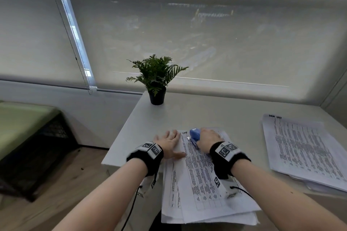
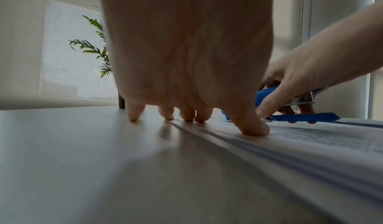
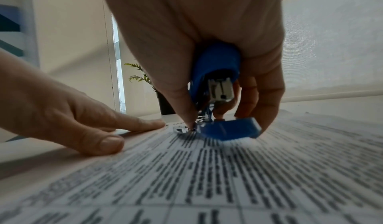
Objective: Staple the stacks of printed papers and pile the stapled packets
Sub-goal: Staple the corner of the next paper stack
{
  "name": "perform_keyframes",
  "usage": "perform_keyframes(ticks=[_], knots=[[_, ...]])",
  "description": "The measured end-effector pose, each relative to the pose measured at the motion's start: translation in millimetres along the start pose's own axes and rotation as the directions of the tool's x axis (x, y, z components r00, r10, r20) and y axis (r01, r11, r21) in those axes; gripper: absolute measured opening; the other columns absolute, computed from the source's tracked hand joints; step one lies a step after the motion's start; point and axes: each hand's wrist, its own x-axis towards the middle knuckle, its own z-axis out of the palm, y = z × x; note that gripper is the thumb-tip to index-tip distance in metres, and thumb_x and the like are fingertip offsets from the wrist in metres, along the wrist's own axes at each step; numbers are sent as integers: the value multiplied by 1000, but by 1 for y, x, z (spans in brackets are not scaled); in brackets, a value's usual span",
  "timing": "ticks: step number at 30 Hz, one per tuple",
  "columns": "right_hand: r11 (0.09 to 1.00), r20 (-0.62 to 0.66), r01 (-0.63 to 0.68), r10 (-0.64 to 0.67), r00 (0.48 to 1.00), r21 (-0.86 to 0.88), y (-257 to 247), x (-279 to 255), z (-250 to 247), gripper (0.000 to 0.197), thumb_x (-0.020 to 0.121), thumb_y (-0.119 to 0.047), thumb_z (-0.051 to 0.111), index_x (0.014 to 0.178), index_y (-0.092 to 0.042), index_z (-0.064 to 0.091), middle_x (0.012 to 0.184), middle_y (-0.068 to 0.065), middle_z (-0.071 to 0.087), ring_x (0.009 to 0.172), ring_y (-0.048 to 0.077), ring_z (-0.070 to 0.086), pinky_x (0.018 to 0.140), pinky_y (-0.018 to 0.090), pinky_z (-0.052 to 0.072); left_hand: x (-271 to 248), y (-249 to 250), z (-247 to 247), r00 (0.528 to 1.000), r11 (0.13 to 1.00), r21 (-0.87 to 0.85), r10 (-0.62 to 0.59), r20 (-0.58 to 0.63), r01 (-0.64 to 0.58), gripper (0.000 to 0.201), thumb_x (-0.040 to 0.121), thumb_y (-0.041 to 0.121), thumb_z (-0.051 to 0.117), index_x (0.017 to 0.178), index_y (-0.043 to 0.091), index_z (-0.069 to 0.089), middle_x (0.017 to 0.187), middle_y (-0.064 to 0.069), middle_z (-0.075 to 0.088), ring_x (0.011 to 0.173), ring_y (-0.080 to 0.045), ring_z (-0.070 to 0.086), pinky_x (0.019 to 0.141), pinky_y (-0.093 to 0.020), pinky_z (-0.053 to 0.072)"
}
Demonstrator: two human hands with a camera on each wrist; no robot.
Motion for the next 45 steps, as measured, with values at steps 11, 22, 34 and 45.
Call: perform_keyframes(ticks=[11,22,34,45], knots=[[1000,-1,9,-8,1000,24,2,3,7,32,91,-21,51,121,-11,47,121,15,57,110,32,58,92,39,48,0,1,-5,999,1000,11,-10,45,9,94,87,66,41,151,21,-10,159,4,-16,148,-22,-8,118,-56,3],[999,-27,-38,37,999,-35,-10,2,16,40,95,-18,48,132,-9,36,137,17,44,128,34,41,104,45,37,-1,9,-7,998,988,146,-48,-33,53,93,85,70,40,152,22,-3,161,0,-7,148,-26,8,116,-57,11],[999,3,-41,41,999,-33,-12,10,14,38,93,-16,47,129,-10,37,130,18,50,122,35,49,97,45,43,5,5,-4,1000,996,89,23,-21,-21,88,89,65,36,152,20,-5,161,3,-9,149,-20,-5,115,-59,-1],[997,58,54,-51,997,-54,-10,14,2,35,95,-18,46,127,-7,40,127,18,56,117,34,55,94,39,44,7,8,-10,1000,991,130,7,24,-10,94,85,68,40,152,19,-5,161,0,-9,149,-22,-2,114,-61,0]])
